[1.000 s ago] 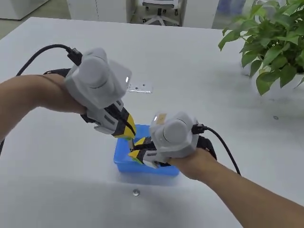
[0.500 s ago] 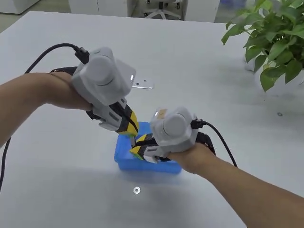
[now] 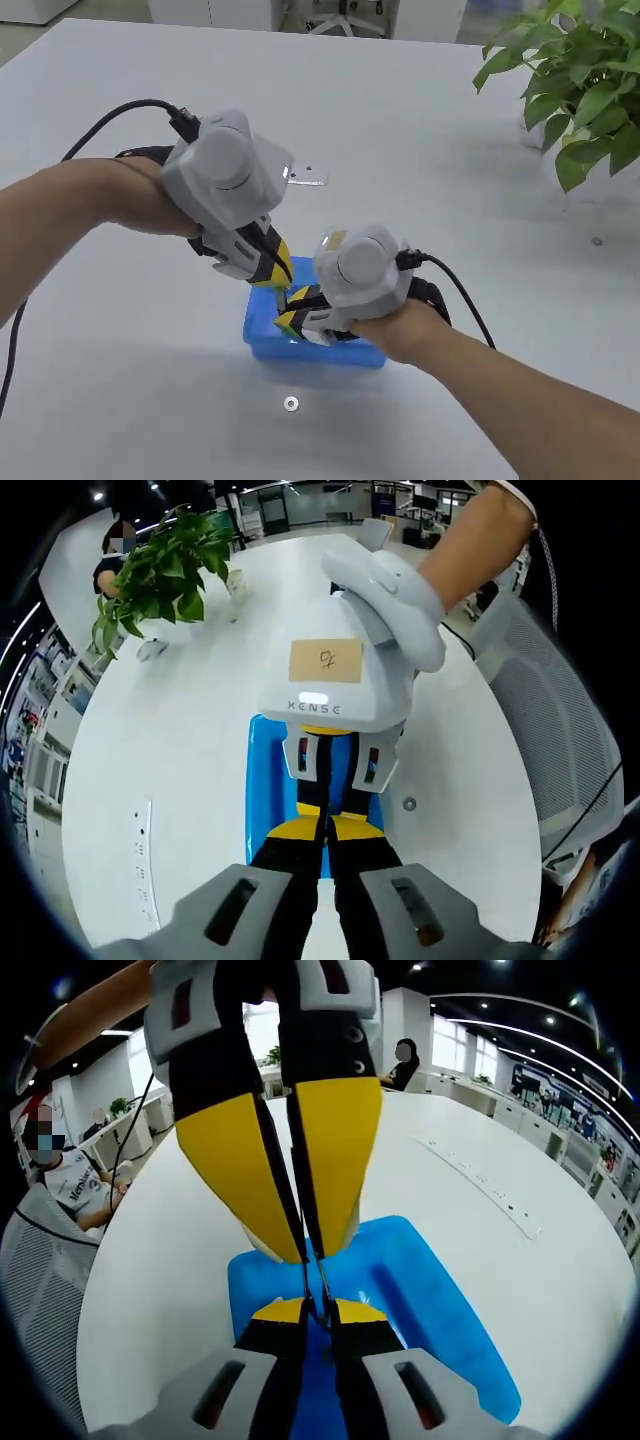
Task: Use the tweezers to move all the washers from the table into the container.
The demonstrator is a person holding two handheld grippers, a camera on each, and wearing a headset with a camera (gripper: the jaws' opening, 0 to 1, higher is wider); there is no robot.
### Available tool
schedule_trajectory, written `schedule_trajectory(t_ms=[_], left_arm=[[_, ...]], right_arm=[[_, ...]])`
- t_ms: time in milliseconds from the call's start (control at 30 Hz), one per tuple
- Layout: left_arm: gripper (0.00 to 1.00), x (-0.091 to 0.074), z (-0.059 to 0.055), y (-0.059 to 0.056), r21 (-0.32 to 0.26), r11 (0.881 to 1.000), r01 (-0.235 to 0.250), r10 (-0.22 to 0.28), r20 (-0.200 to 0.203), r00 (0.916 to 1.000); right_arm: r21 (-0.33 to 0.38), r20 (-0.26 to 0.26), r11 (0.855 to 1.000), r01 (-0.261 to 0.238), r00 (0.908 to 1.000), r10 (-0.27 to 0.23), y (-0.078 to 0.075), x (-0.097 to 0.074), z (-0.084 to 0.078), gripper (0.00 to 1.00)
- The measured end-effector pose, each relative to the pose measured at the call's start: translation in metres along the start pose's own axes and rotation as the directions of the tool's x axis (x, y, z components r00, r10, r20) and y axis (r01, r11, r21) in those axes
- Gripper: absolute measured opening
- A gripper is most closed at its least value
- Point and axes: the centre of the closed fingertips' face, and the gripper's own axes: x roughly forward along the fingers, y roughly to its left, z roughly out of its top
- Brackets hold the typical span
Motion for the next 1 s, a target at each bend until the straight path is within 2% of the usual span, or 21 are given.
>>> schedule_trajectory(t_ms=[400,1000], left_arm=[[0.05,-0.012,0.007,-0.002,0.012,1.000,-0.014,0.013,0.007,0.9999],[0.05,-0.040,0.025,-0.017,0.038,0.998,-0.040,0.040,0.023,0.9990]], right_arm=[[-0.014,0.017,1.000,0.015,0.9997,-0.014,0.002,-0.011,0.009,0.11],[-0.051,0.060,0.997,0.053,0.9969,-0.050,0.015,-0.037,0.029,0.12]])
